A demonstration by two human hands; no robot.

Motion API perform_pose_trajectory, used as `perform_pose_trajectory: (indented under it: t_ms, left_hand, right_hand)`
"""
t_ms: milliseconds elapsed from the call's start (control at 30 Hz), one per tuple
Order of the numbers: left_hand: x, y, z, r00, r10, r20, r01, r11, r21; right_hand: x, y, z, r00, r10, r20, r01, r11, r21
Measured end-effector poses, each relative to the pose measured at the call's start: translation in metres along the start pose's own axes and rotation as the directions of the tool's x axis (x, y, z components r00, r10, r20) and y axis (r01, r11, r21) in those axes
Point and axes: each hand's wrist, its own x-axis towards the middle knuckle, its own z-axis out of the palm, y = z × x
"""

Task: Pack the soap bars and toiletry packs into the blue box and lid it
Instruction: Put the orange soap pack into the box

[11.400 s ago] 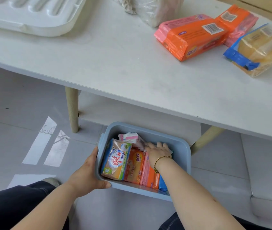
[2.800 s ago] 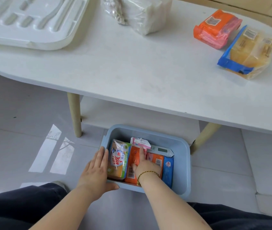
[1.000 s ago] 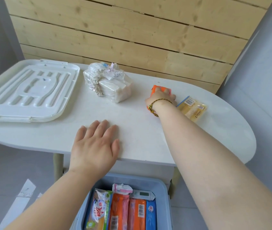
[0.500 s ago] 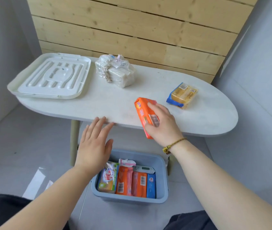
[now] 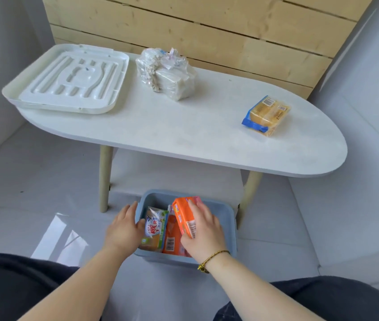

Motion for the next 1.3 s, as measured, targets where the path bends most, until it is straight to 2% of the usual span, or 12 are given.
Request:
perform_pose_trajectory:
  t_ms: [133, 233, 367, 500, 600, 767, 1100, 1233, 1300]
  left_hand:
    - [0.006, -0.007, 0.021, 0.989, -0.079, 0.125, 0.077, 0.997, 0.021]
    - [0.01, -0.015, 0.035, 0.974, -0.135, 0.183, 0.124, 0.99, 0.068]
    - [0.013, -0.024, 0.048, 0.962, -0.139, 0.235, 0.112, 0.986, 0.124]
    - [0.017, -0.029, 0.056, 0.966, -0.129, 0.223, 0.083, 0.975, 0.204]
    - [0.02, -0.031, 0.06, 0.968, -0.128, 0.215, 0.081, 0.973, 0.217]
    - [0.019, -0.031, 0.062, 0.969, -0.127, 0.21, 0.075, 0.968, 0.238]
    - [0.019, -0.023, 0.059, 0.965, -0.147, 0.217, 0.079, 0.953, 0.294]
    - [0.015, -0.02, 0.052, 0.967, -0.146, 0.21, 0.078, 0.95, 0.301]
    - [0.012, -0.015, 0.044, 0.974, -0.12, 0.19, 0.059, 0.952, 0.3]
  right_hand:
    - [0.028, 0.016, 0.031, 0.982, 0.146, 0.122, -0.142, 0.989, -0.037]
    - [0.047, 0.018, 0.054, 0.972, 0.189, 0.14, -0.188, 0.982, -0.019]
    - [0.063, 0.021, 0.078, 0.958, 0.236, 0.166, -0.238, 0.971, -0.006]
    - [0.07, 0.024, 0.097, 0.925, 0.293, 0.243, -0.305, 0.952, 0.014]
    - [0.072, 0.024, 0.102, 0.932, 0.258, 0.254, -0.267, 0.964, 0.003]
    - [0.068, 0.032, 0.108, 0.931, 0.17, 0.322, -0.139, 0.983, -0.117]
    - [0.069, 0.041, 0.107, 0.902, 0.156, 0.402, -0.056, 0.967, -0.25]
    - [0.068, 0.038, 0.096, 0.909, 0.167, 0.383, -0.066, 0.962, -0.264]
    - [0.062, 0.034, 0.087, 0.939, 0.14, 0.314, -0.068, 0.971, -0.228]
